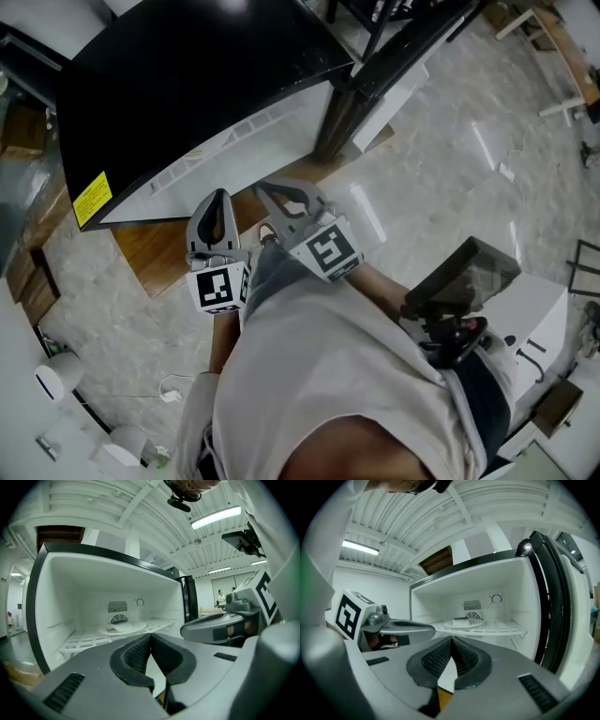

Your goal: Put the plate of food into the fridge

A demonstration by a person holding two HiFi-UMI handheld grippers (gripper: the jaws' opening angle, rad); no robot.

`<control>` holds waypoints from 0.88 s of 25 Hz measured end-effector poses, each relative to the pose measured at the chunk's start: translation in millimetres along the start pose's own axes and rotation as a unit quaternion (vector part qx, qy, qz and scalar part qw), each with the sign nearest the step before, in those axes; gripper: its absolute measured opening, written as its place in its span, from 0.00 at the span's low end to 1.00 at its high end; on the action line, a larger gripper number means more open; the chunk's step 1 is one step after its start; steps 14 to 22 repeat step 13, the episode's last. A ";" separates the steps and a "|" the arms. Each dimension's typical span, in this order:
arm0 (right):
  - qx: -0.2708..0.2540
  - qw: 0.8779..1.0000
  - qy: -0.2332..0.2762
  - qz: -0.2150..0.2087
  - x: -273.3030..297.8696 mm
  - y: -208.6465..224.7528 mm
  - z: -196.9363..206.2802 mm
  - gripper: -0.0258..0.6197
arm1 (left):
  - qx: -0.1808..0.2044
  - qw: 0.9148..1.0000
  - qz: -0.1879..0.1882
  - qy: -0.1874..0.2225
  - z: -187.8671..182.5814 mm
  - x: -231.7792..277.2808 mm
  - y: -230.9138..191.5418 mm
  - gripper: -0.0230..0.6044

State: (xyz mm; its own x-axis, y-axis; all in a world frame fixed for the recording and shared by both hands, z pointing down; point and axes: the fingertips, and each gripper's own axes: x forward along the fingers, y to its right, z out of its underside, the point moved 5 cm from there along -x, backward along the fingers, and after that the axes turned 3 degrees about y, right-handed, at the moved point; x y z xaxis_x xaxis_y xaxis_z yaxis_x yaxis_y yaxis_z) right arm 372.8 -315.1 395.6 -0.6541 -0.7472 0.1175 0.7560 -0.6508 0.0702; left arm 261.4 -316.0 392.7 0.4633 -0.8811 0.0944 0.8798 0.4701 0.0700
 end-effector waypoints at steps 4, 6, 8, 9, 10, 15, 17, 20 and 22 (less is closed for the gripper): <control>-0.032 0.999 0.004 -0.027 -21.8 -1.0 -3.5 0.07 | 0.005 1.000 0.003 -0.009 -4.6 -4.6 37.4 0.07; -0.054 0.998 -0.004 -0.033 -31.4 1.1 -0.9 0.07 | -0.001 1.000 -0.002 -0.005 -5.1 -6.7 58.8 0.07; -0.066 0.997 -0.009 -0.039 -36.5 0.6 4.6 0.07 | -0.021 1.000 -0.006 -0.002 -3.0 -8.4 74.2 0.07; -0.067 0.997 -0.007 -0.043 -38.3 0.1 7.4 0.07 | -0.030 1.000 -0.010 0.001 -2.0 -8.5 79.1 0.07; -0.064 0.997 -0.003 -0.047 -40.2 0.4 9.9 0.07 | -0.036 0.999 -0.016 0.006 -1.4 -7.9 82.8 0.07; -0.047 0.997 0.010 -0.053 -47.8 6.0 15.3 0.07 | -0.059 0.997 -0.036 0.026 -1.4 -3.0 92.6 0.07; -0.047 0.997 0.010 -0.053 -47.8 6.0 15.3 0.07 | -0.059 0.997 -0.036 0.026 -1.4 -3.0 92.6 0.07; -0.047 0.997 0.010 -0.053 -47.8 6.0 15.3 0.07 | -0.059 0.997 -0.036 0.026 -1.4 -3.0 92.6 0.07; -0.047 0.997 0.010 -0.053 -47.8 6.0 15.3 0.07 | -0.059 0.997 -0.036 0.026 -1.4 -3.0 92.6 0.07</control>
